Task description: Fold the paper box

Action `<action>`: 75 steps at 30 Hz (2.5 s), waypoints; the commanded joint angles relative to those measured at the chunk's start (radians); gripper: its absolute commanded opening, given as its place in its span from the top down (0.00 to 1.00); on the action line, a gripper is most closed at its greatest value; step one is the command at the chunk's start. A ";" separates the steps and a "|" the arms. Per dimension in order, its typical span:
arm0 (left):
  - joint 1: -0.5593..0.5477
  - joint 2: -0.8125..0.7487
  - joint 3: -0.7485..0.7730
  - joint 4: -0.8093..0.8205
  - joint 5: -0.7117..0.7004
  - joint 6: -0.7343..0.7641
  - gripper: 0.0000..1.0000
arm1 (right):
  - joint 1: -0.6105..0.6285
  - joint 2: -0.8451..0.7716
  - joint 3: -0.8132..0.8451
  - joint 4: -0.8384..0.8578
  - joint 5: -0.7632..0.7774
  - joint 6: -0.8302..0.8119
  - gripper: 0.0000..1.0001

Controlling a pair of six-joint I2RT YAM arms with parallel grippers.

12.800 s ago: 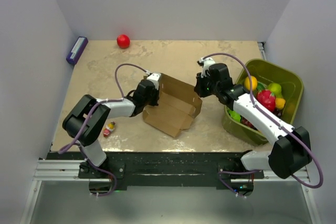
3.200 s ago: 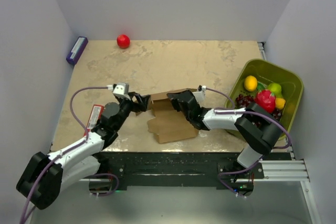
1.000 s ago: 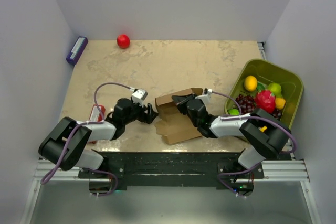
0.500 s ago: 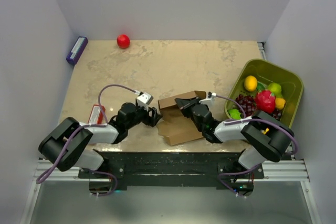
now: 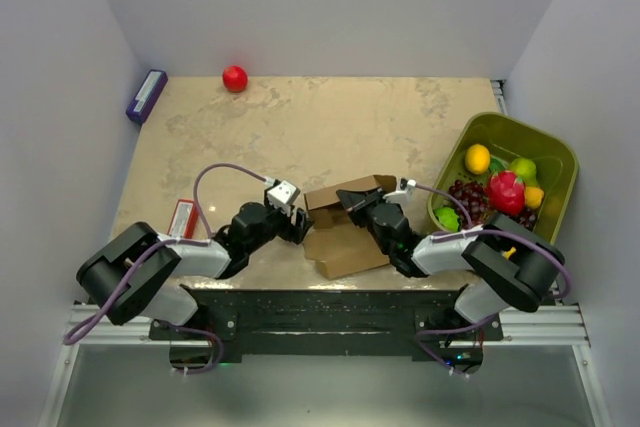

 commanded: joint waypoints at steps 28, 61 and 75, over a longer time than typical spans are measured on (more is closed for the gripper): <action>-0.189 0.185 0.171 -0.066 -0.465 -0.047 0.42 | 0.001 -0.062 0.044 -0.287 0.033 -0.016 1.00; 0.046 0.094 0.406 -0.583 -0.081 -0.115 1.00 | 0.000 -0.599 0.363 -1.058 0.035 -0.706 0.13; 0.250 0.099 0.522 -0.771 0.179 -0.098 1.00 | 0.001 -0.591 0.360 -1.300 0.049 -0.818 0.16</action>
